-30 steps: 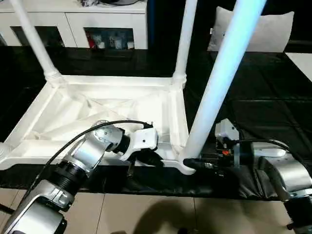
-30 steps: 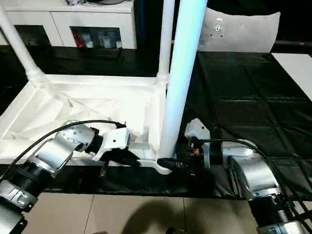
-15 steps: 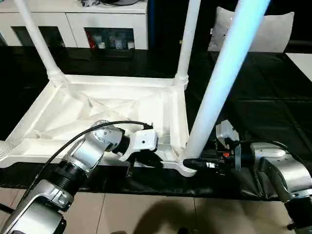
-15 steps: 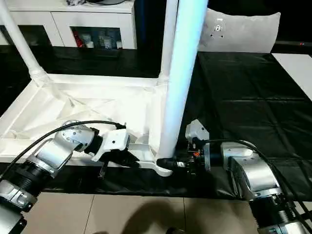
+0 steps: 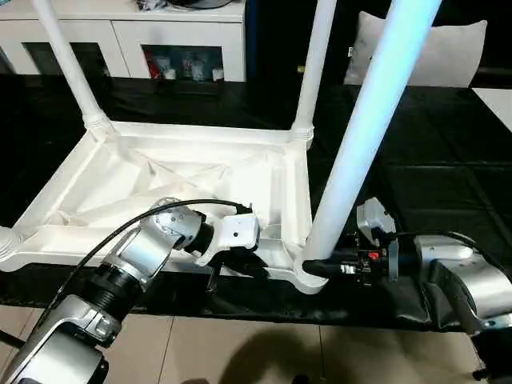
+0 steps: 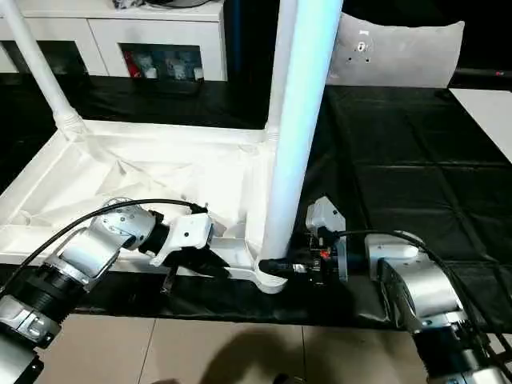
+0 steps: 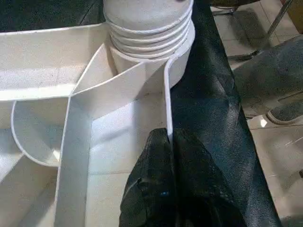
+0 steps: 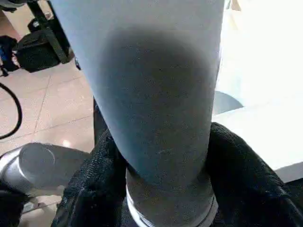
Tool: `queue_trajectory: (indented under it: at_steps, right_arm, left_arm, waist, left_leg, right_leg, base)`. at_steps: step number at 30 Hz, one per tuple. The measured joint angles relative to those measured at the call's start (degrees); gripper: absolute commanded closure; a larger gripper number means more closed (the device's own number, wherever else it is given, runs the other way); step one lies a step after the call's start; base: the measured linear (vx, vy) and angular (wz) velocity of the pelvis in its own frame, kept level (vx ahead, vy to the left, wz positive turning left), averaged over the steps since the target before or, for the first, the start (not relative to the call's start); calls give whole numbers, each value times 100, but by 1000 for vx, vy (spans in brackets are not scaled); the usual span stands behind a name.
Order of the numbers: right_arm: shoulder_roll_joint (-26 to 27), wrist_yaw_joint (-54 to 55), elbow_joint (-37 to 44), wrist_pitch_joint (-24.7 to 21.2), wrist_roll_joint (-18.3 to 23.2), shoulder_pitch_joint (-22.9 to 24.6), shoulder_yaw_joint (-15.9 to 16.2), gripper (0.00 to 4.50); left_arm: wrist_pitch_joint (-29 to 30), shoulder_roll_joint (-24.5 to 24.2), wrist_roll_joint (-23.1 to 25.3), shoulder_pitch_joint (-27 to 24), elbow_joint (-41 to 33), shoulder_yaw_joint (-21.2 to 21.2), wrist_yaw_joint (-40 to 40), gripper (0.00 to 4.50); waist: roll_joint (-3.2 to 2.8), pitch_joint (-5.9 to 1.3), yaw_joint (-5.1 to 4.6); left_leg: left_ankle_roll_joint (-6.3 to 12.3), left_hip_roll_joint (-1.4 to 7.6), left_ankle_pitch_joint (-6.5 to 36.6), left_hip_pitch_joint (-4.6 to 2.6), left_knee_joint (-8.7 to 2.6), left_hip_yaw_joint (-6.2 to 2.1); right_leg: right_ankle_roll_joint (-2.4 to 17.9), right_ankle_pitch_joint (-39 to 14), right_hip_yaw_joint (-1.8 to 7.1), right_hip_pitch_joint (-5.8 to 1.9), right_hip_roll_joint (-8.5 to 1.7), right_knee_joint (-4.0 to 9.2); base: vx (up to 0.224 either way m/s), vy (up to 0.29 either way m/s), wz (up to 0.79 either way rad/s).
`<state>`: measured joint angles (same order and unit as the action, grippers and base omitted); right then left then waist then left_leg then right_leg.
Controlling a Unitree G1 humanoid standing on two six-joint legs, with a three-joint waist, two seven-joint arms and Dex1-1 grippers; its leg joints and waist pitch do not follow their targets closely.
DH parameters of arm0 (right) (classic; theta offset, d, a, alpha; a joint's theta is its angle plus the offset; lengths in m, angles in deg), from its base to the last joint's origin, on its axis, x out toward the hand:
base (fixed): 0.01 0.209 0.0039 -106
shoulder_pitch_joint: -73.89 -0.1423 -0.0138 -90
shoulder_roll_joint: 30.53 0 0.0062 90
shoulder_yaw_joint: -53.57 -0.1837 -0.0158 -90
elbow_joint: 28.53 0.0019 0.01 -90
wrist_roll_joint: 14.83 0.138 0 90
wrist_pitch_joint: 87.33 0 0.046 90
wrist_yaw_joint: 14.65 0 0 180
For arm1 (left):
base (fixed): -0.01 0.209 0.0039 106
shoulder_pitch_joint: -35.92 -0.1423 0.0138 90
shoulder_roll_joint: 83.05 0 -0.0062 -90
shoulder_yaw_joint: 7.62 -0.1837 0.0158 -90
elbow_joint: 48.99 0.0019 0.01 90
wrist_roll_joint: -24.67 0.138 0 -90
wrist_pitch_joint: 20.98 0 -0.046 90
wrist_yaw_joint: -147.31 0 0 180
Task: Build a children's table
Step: Rotate leg to tighten
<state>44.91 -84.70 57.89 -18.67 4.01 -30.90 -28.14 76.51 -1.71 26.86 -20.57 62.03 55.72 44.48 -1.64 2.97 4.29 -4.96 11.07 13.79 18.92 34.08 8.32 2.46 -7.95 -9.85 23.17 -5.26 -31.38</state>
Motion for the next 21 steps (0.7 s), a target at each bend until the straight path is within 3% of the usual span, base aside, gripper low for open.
queue_trajectory:
  at_steps: [3, 7, 9, 13, 15, 17, 18, 21]
  right_arm:
    - [173, 351, 148, -132, -31, 110, -39, 241]
    - [779, 1563, 106, -351, -284, 92, -345, 242]
    - [1007, 2051, 57, -447, -351, 47, -481, 245]
    - [1867, 3777, -238, -810, -671, -347, -899, 246]
    - [2115, 4357, -343, -872, -823, -512, -1007, 246]
    - [2270, 4752, -394, -842, -944, -590, -1071, 246]
    - [2304, 4832, -404, -809, -971, -598, -1092, 191]
    - [2434, 4876, -437, -704, -959, -618, -1157, 175]
  left_arm:
    - [248, 113, -19, -35, -5, 102, -163, 450]
    - [758, 442, 107, -35, 113, 394, -962, 450]
    - [962, 616, 125, -35, 139, 483, -1283, 450]
    - [1718, 1431, 162, 11, 299, 891, -2568, 450]
    - [1834, 1729, 178, 39, 380, 968, -3011, 450]
    - [1863, 1952, 177, 46, 432, 1011, -3320, 450]
    - [1862, 2006, 176, 46, 438, 1014, -3399, 450]
    - [1852, 2032, 175, 56, 438, 1015, -3491, 450]
  waist:
    - [-2, -2, -8]
    - [-5, -5, -101]
    - [-5, -4, -180]
    - [0, -2, -413]
    - [0, -2, -484]
    - [0, -2, -513]
    - [0, -2, -510]
    - [-4, -4, -475]
  left_leg:
    - [-3, 0, -2, -13, 0, 3]
    - [-49, -4, -1, -41, 2, 13]
    - [-52, -5, -2, -43, 4, 9]
    - [-48, -3, -3, -27, 23, 0]
    - [-48, -4, -3, -18, 24, -2]
    - [-48, -3, -2, 0, 18, -3]
    - [-48, -3, -2, 6, 12, -3]
    - [-16, -2, -21, 8, -4, -7]
  right_leg:
    - [0, 0, 2, -6, 0, -5]
    - [-1, 0, 10, -26, -1, -3]
    - [-2, 0, 8, -29, -1, 15]
    - [-7, 4, 2, -25, -2, 35]
    - [-8, 5, -4, -23, -2, 39]
    - [-10, 6, -14, -16, -2, 38]
    - [-12, 8, -18, -14, -1, 38]
    - [-8, 11, -20, -7, 2, 29]
  base:
    - [0, 0, 0]
    - [0, 0, 0]
    - [0, 0, 0]
    - [0, 0, 0]
    - [0, 0, 0]
    - [0, 0, 0]
    - [0, 0, 0]
    - [0, 0, 0]
